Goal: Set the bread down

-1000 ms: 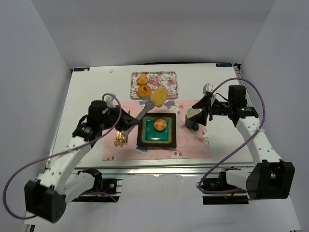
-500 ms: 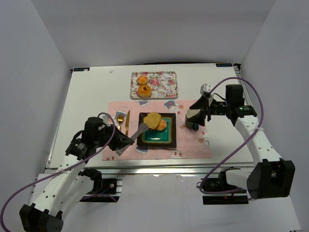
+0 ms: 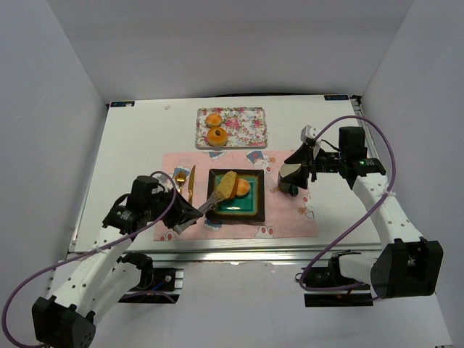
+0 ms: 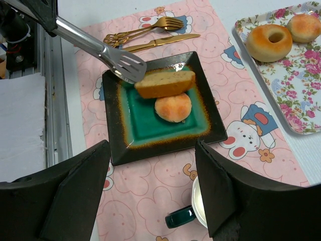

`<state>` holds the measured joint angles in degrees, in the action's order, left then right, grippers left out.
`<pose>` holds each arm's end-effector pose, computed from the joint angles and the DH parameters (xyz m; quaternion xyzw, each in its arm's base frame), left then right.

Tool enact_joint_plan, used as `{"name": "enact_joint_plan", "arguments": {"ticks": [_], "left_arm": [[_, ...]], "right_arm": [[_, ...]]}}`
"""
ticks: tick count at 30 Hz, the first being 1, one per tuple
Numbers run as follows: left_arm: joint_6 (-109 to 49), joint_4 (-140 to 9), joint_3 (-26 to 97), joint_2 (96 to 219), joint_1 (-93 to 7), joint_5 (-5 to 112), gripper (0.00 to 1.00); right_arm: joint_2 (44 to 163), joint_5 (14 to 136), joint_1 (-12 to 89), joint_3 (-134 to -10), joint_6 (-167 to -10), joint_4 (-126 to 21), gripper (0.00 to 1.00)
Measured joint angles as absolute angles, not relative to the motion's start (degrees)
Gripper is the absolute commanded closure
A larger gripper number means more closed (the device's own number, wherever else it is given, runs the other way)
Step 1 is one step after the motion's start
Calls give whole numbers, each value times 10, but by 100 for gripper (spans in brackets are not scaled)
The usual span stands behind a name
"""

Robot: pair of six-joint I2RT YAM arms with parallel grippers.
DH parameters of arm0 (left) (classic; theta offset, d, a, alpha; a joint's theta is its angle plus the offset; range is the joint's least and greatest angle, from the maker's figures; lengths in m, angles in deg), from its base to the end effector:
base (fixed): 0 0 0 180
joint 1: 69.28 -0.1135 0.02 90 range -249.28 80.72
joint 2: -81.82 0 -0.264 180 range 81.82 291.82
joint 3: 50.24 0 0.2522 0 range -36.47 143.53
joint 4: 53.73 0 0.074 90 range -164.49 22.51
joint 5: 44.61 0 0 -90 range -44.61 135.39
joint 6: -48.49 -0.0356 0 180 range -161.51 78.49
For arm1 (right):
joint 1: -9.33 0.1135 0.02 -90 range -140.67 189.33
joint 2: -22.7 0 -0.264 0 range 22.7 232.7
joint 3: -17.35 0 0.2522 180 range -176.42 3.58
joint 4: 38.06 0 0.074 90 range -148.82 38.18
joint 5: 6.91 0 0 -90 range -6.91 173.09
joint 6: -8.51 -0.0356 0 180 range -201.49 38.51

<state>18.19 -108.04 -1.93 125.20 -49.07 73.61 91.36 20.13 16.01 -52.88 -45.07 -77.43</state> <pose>0.1331 -0.0669 0.2365 -0.2276 0.8846 -0.3914 0.1112 0.2419 0.0603 0.3110 -0.4950 0.6279 0.3570 0.4830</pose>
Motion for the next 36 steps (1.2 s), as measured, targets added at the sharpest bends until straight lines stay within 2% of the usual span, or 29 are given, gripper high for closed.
{"name": "enact_joint_plan", "arguments": {"ticks": [6,13,15,19,20,26,30,36], "left_arm": [[171,-1104,1,1257,-491,724,50],[136,-1160,107,1287,-491,696,53],[125,-1177,140,1295,-491,689,57],[101,-1201,190,1309,-491,664,88],[89,-1203,202,1315,-491,649,90],[-24,-1130,246,1395,-494,522,97],[-145,-1045,285,1517,-518,447,100],[-334,-936,259,1651,-606,417,100]], "right_arm": [[914,201,160,-529,-450,-774,27],[914,201,160,-529,-450,-774,27],[914,201,160,-529,-449,-774,27],[914,201,160,-528,-448,-772,28],[914,201,160,-527,-448,-771,30],[914,204,166,-518,-439,-765,47],[916,206,170,-519,-433,-767,47],[919,217,170,-521,-426,-769,42]]}}
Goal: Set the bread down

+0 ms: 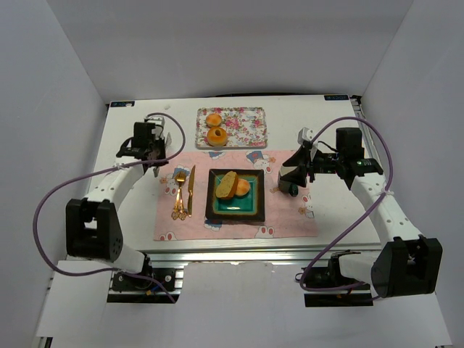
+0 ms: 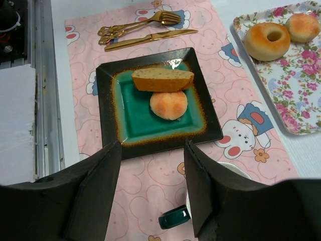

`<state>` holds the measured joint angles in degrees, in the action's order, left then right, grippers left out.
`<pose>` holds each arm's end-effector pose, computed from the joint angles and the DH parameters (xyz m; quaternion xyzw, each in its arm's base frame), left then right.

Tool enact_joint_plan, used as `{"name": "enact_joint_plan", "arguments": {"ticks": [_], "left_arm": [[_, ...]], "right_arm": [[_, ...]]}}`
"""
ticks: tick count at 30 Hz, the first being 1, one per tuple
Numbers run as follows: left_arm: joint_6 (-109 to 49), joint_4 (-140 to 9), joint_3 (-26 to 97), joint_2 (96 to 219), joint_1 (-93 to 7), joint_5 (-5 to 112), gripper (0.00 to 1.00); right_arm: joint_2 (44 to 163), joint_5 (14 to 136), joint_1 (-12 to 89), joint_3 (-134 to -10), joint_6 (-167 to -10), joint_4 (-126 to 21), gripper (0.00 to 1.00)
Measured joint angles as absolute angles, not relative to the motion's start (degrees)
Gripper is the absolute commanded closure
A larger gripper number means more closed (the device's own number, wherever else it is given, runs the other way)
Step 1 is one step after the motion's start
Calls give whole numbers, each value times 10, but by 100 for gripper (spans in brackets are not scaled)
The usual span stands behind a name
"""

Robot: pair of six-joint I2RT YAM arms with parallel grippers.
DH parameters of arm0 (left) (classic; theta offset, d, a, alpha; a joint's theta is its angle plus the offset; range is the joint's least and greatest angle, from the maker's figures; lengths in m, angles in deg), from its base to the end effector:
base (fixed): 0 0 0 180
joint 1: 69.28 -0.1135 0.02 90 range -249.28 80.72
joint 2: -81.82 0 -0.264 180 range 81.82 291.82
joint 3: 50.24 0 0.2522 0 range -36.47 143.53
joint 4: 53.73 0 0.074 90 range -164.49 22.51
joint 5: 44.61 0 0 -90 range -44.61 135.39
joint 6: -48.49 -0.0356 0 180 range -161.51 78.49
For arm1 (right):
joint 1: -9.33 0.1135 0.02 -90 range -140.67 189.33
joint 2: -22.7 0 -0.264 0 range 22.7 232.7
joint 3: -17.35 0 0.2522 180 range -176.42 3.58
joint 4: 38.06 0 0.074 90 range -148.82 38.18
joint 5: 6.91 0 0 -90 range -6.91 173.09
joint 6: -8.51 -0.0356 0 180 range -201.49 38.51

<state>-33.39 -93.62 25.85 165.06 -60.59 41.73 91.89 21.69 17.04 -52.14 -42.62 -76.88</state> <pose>0.3105 -0.0452 0.2641 -0.0071 0.9301 -0.0241 0.3664 0.2432 0.0645 0.3049 -0.5099 0.6238 0.3427 0.4832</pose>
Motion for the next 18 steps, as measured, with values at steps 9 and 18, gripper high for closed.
{"name": "enact_joint_plan", "arguments": {"ticks": [9,18], "left_arm": [[-452,-781,200,1737,-709,424,89],[-449,-769,186,1814,-775,461,48]], "right_arm": [[921,226,171,-521,-427,-756,34],[933,249,171,-521,-431,-754,30]]}}
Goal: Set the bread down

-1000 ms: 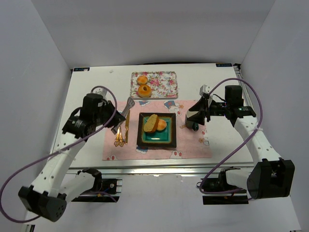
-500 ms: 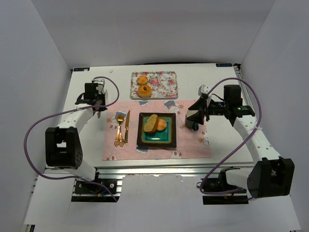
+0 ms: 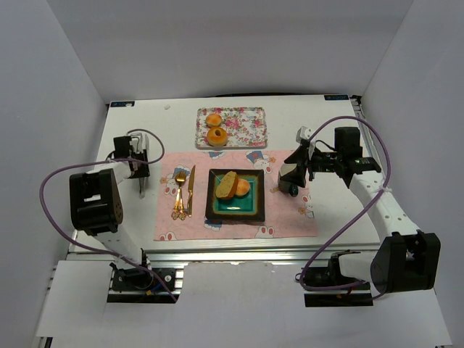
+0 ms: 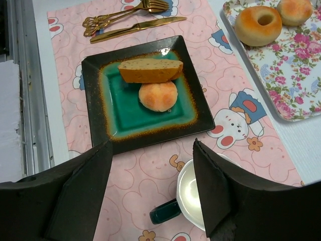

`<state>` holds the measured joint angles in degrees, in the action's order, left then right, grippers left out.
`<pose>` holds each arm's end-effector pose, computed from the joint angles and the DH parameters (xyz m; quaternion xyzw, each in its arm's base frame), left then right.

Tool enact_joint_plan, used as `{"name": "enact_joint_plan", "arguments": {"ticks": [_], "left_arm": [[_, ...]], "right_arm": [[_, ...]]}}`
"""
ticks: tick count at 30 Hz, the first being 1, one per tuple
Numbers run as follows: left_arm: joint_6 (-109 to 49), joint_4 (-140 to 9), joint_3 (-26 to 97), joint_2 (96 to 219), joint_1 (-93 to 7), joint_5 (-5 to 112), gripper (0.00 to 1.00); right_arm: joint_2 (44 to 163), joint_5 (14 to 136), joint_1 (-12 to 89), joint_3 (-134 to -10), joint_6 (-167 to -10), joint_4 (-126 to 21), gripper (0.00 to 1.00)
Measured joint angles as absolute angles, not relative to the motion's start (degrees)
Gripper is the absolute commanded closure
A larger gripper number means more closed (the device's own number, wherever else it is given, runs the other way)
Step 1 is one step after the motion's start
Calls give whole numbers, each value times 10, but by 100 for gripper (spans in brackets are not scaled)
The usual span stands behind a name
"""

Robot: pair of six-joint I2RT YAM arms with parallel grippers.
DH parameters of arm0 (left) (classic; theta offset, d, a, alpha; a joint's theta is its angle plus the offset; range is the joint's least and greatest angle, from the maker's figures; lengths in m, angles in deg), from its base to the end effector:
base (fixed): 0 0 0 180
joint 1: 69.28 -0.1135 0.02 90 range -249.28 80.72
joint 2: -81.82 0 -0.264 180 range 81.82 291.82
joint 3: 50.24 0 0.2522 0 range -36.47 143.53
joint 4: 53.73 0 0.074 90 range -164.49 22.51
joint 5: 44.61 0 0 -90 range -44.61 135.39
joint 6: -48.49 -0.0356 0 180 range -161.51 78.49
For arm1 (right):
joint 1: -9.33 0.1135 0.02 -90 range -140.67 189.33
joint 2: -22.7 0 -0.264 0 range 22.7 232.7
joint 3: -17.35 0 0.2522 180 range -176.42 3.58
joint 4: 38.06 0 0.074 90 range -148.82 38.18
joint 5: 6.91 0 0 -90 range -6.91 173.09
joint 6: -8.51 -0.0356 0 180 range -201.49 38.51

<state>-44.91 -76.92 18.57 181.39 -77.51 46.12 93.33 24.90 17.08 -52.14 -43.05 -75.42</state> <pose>0.3416 0.0490 0.1562 -0.0381 0.9501 0.0253 0.3084 0.2508 0.0647 0.2998 -0.5030 0.6411 0.3219 0.4820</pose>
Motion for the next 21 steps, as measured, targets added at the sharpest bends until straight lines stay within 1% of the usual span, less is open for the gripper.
{"name": "enact_joint_plan", "arguments": {"ticks": [3,5,6,7,8,9,10,12,15,21], "left_arm": [[-442,-774,182,1817,-796,469,37],[-441,-776,182,1815,-801,469,36],[-440,-778,181,1815,-801,469,30],[-441,-778,181,1813,-800,469,24],[-440,-780,180,1812,-800,469,17],[-439,-783,179,1810,-800,469,11],[-437,-787,177,1806,-800,470,2],[-432,-802,174,1795,-801,471,2],[-420,-819,169,1761,-801,476,2],[-363,-820,142,1621,-803,491,2]], "right_arm": [[936,254,171,-521,-432,-754,29],[936,257,171,-521,-434,-755,28],[936,259,171,-521,-434,-755,28],[936,260,171,-521,-434,-756,24],[936,263,171,-522,-436,-758,11],[936,266,171,-523,-440,-760,11],[936,273,171,-526,-443,-761,10],[936,292,171,-532,-467,-759,11],[935,353,172,-540,-523,-751,11],[936,518,172,-582,-635,-744,11]]}}
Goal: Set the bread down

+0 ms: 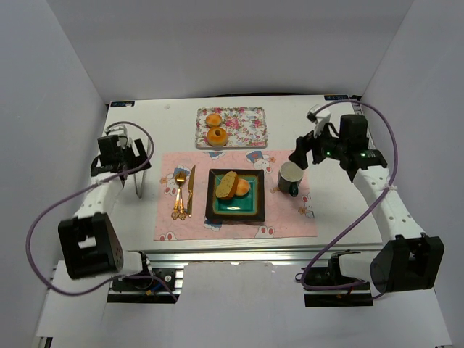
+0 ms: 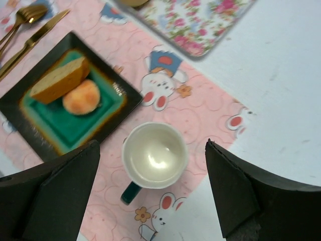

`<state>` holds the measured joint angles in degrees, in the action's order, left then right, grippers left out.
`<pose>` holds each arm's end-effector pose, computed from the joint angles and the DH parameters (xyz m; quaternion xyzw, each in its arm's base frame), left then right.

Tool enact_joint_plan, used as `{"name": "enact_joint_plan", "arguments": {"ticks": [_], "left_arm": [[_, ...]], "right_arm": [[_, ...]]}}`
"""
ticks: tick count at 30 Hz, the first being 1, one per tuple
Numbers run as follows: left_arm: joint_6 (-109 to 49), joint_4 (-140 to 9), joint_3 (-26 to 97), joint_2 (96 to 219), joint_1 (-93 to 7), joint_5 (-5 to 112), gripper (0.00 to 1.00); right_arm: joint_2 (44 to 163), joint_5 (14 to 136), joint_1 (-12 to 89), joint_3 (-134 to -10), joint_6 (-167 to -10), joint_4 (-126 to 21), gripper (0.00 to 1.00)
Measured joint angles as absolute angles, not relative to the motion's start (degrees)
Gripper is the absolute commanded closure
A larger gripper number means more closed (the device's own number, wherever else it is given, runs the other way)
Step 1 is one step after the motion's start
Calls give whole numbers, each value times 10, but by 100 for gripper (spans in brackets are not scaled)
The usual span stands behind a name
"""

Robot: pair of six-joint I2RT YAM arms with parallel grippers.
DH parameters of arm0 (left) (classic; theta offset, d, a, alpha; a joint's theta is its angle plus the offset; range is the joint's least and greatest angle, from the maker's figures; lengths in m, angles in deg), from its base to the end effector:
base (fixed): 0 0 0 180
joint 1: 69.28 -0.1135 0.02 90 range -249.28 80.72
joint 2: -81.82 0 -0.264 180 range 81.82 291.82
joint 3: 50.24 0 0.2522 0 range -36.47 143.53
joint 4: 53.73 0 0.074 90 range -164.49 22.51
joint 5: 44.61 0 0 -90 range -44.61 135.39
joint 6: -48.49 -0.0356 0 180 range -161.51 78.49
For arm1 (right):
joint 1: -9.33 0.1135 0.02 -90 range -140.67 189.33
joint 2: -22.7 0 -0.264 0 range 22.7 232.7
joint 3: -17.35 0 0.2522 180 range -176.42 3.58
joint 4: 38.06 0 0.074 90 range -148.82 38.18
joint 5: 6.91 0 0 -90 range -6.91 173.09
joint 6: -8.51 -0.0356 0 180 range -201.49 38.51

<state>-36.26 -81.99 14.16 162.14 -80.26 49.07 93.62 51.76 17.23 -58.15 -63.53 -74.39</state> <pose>0.2917 0.0543 0.2282 -0.1176 0.9132 -0.0101 0.3901 0.2687 0.0560 0.3282 -0.3163 0.7904 0.1939 0.4875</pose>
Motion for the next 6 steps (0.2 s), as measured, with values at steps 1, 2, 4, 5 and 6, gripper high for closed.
{"name": "enact_joint_plan", "arguments": {"ticks": [1,2,4,5,6], "left_arm": [[-345,-819,135,1592,-803,490,2],[-330,-816,128,1568,-803,491,2],[-295,-809,115,1517,-803,497,2],[-275,-802,108,1493,-803,500,2],[-254,-796,101,1469,-803,502,2]], "right_arm": [[937,534,172,-593,-647,-744,10],[938,548,172,-604,-657,-743,11],[941,568,172,-623,-674,-739,11],[941,573,172,-627,-681,-734,11],[941,577,172,-627,-691,-727,10]]}}
